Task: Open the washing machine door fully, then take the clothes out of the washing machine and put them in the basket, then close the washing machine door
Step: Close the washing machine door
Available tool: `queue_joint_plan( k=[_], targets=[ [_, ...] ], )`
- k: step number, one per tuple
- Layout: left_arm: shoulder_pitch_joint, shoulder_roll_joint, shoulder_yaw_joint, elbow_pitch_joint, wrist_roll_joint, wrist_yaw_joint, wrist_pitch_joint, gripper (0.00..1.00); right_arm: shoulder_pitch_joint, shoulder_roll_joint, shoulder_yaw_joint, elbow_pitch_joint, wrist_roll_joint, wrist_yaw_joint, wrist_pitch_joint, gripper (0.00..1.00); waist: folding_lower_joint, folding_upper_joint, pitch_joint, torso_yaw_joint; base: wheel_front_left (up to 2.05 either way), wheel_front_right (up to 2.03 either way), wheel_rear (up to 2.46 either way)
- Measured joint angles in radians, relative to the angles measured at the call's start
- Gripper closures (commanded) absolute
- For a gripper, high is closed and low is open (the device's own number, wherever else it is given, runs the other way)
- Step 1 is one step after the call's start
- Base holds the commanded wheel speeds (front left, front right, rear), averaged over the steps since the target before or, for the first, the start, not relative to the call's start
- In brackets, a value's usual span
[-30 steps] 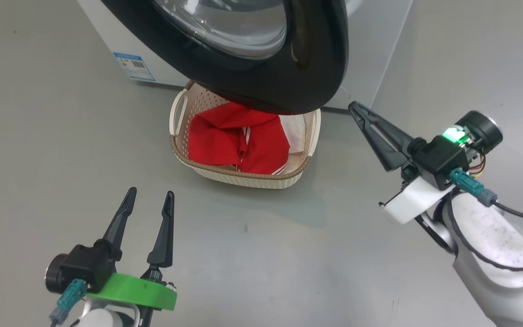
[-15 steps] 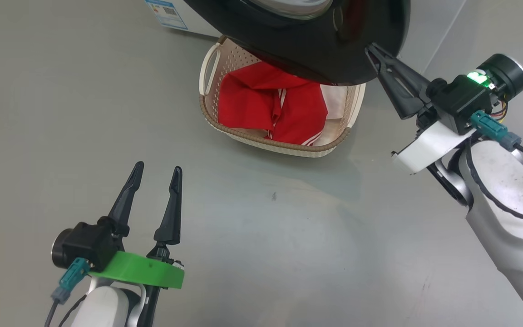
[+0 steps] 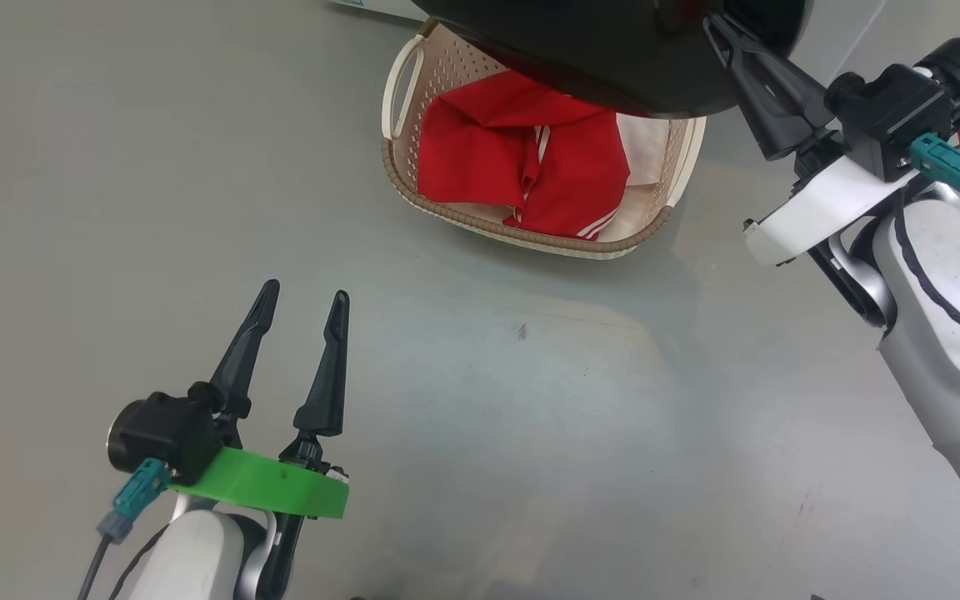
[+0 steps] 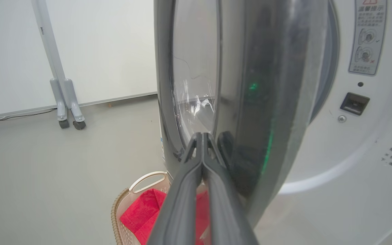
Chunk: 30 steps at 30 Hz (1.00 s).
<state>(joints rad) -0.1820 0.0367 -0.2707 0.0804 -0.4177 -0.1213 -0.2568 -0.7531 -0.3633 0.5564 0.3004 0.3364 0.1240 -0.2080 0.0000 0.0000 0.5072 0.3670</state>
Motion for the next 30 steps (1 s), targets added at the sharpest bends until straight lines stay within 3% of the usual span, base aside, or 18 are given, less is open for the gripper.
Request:
queue_joint_plan(
  k=[30],
  targets=[
    [-0.094,-0.007,-0.053,-0.024,-0.068,0.000,0.000,0.00,-0.298,-0.136,-0.044,0.086,0.015,0.007,0.012,1.00,0.0000,0.0000,0.165,0.032,0.00,0.00,0.00]
  ],
)
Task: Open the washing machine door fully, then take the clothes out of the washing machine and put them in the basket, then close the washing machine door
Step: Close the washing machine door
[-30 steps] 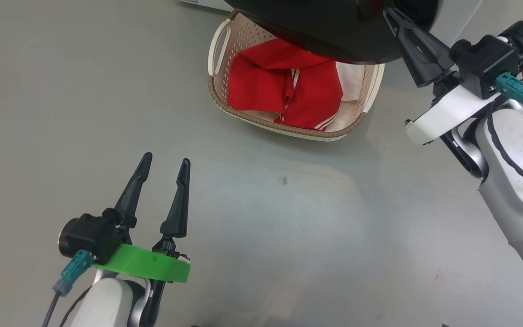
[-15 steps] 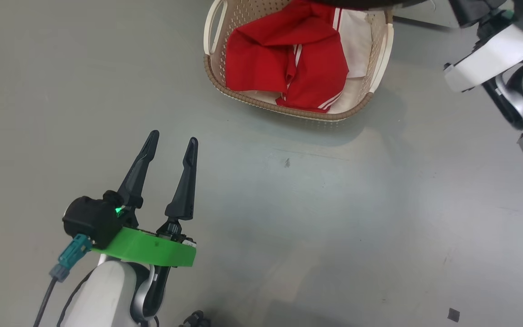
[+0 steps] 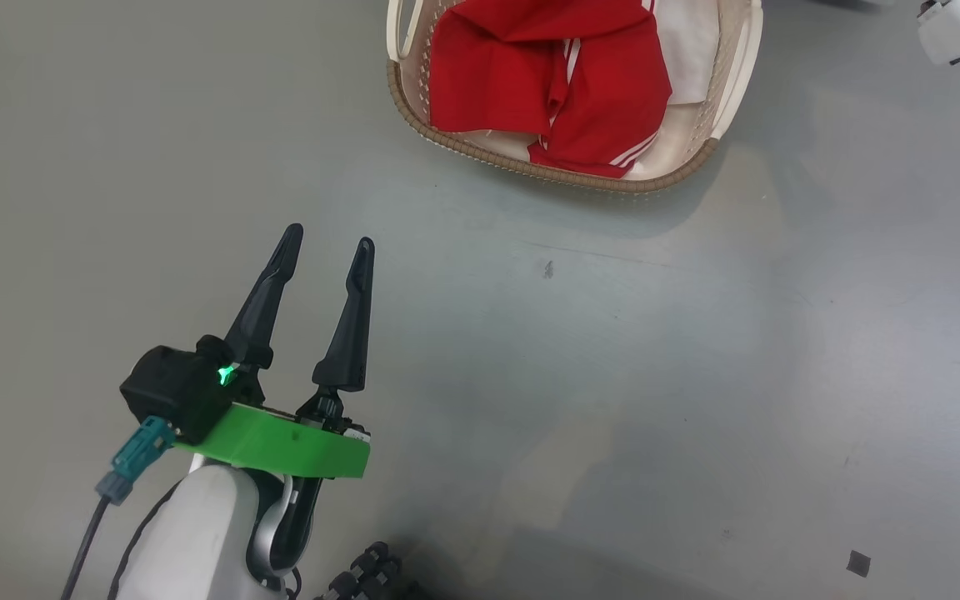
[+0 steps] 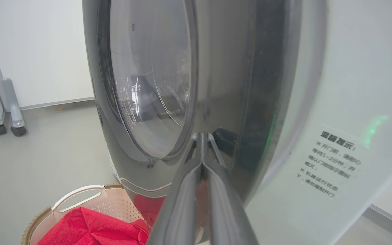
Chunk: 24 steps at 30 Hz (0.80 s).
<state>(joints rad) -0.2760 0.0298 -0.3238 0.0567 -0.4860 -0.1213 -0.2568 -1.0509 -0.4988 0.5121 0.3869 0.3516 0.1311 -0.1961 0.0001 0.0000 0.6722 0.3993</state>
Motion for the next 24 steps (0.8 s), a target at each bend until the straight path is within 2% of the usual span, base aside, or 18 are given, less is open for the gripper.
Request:
queue_joint_plan(
  k=[13,19,24],
  targets=[
    [-0.020,-0.003,-0.020,0.000,-0.035,0.000,0.000,0.00,-0.099,-0.018,-0.012,0.042,-0.018,0.000,0.012,1.00,0.0000,0.0000,0.040,0.027,0.00,0.00,0.00],
    [-0.029,-0.004,-0.025,0.000,-0.041,0.000,0.000,0.00,-0.115,-0.016,-0.030,0.060,-0.029,-0.020,-0.009,1.00,0.0000,0.0000,0.052,0.038,0.00,0.00,0.00],
    [-0.032,-0.004,-0.025,0.001,-0.041,0.000,0.000,0.00,-0.119,-0.007,-0.033,0.075,-0.030,-0.021,-0.018,1.00,0.0000,0.0000,0.055,0.043,0.00,0.00,0.00]
  ],
)
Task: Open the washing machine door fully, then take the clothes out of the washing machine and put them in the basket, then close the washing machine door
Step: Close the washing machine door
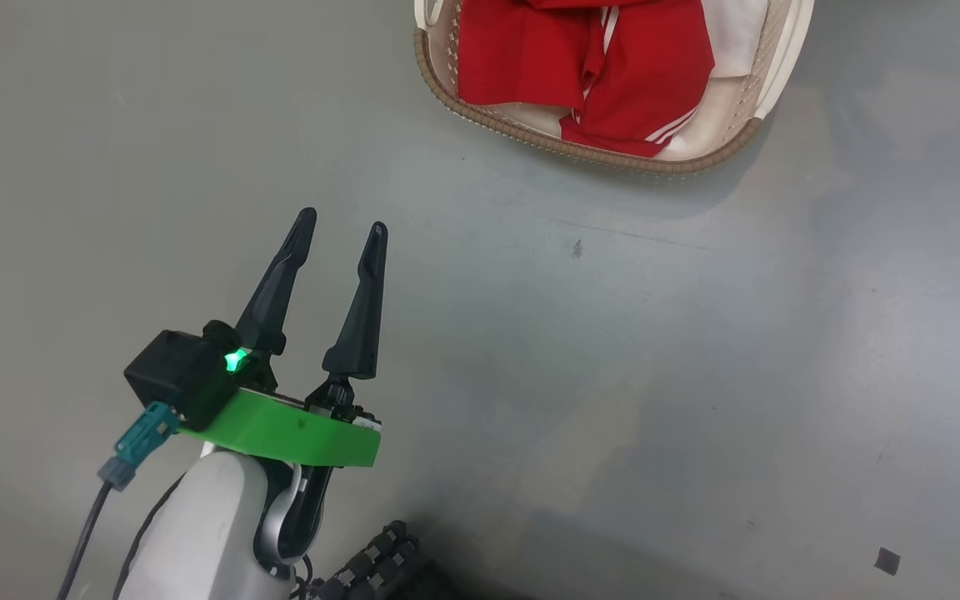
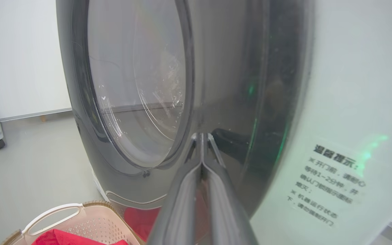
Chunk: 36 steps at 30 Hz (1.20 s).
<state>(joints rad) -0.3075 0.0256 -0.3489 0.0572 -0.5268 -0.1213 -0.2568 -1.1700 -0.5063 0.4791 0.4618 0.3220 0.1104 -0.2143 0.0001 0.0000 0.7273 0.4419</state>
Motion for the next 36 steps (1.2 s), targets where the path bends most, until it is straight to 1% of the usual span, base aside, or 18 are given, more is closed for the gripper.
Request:
queue_joint_plan(
  k=[3,10,15,19,24,29,36],
  targets=[
    [-0.001,-0.001,0.002,0.002,0.000,0.000,0.000,0.00,0.000,0.007,0.001,0.016,0.000,0.000,-0.008,1.00,0.0000,0.0000,-0.002,0.001,0.00,0.00,0.00],
    [-0.012,-0.001,0.003,0.023,0.001,0.000,0.000,0.00,0.021,0.020,0.003,0.069,0.000,-0.017,-0.025,1.00,0.0000,0.0000,-0.033,-0.004,0.00,0.00,0.00],
    [-0.012,-0.001,0.013,0.043,0.015,0.000,0.000,0.00,0.092,0.026,-0.007,0.116,0.003,-0.034,-0.034,1.00,0.0000,0.0000,-0.071,-0.013,0.00,0.00,0.00],
    [-0.012,-0.001,0.026,0.065,0.027,0.000,0.000,0.00,0.171,0.056,-0.009,0.133,0.023,-0.034,-0.038,1.00,0.0000,0.0000,-0.112,-0.024,0.00,0.00,0.00],
    [-0.011,-0.001,0.046,0.083,0.055,0.000,0.000,0.00,0.266,0.089,-0.017,0.133,0.048,-0.035,-0.038,1.00,0.0000,0.0000,-0.173,-0.044,0.00,0.00,0.00],
    [-0.008,-0.001,0.068,0.100,0.069,0.000,0.000,0.00,0.372,0.100,-0.042,0.087,0.052,-0.044,-0.038,1.00,0.0000,0.0000,-0.238,-0.072,0.00,0.00,0.00],
    [0.046,0.000,0.117,0.131,0.094,0.000,0.000,0.00,0.524,0.119,-0.091,0.024,0.054,-0.081,-0.038,1.00,0.0000,0.0000,-0.330,-0.123,0.00,0.00,0.00]
  ],
)
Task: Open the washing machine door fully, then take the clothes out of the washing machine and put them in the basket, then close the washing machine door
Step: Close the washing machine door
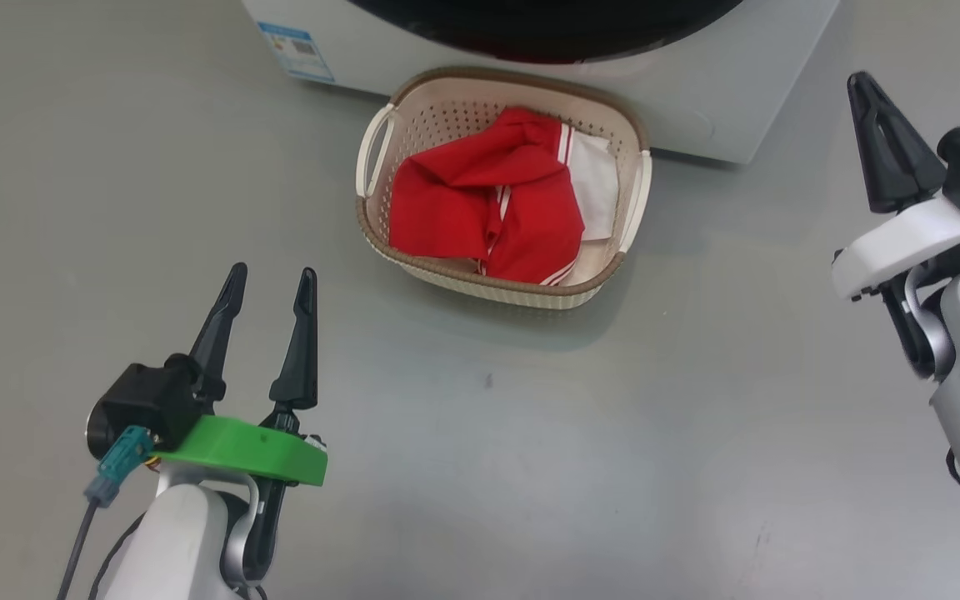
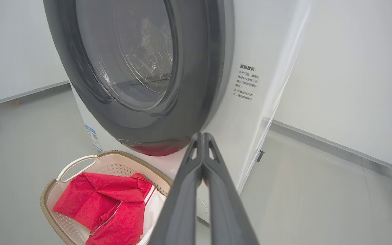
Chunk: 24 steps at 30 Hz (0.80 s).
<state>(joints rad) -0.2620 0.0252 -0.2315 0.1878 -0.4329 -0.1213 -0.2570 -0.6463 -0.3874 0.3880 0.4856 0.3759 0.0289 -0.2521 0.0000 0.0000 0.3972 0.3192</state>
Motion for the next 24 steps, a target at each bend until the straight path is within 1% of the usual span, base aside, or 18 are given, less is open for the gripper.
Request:
queue_joint_plan(
  k=[9,10,13,19,22,24],
  targets=[
    [0.086,0.003,0.056,0.024,0.038,0.000,0.000,0.00,0.183,0.055,-0.074,-0.087,0.015,-0.042,0.000,1.00,0.0000,0.0000,-0.121,-0.079,0.00,0.00,0.00],
    [0.098,0.006,0.058,0.026,0.039,0.000,0.000,0.00,0.203,0.059,-0.082,-0.097,0.019,-0.042,0.000,1.00,0.0000,0.0000,-0.135,-0.089,0.00,0.00,0.00],
    [0.127,0.011,0.070,0.027,0.040,0.000,0.000,0.00,0.264,0.065,-0.100,-0.120,0.021,-0.058,0.000,1.00,0.0000,0.0000,-0.174,-0.118,0.00,0.00,0.00],
    [0.167,0.012,0.099,0.013,0.050,0.000,0.000,0.00,0.370,0.073,-0.127,-0.166,0.021,-0.068,0.000,1.00,0.0000,0.0000,-0.244,-0.175,0.00,0.00,0.00],
    [0.183,0.012,0.101,0.007,0.057,0.000,0.000,0.00,0.412,0.074,-0.148,-0.194,0.021,-0.069,0.000,1.00,-0.0001,0.0000,-0.272,-0.202,0.00,0.00,0.00],
    [0.194,0.012,0.102,0.002,0.057,0.000,0.000,0.00,0.441,0.077,-0.156,-0.210,0.021,-0.075,0.000,1.00,0.0000,0.0000,-0.289,-0.219,0.00,0.00,0.00]
  ],
)
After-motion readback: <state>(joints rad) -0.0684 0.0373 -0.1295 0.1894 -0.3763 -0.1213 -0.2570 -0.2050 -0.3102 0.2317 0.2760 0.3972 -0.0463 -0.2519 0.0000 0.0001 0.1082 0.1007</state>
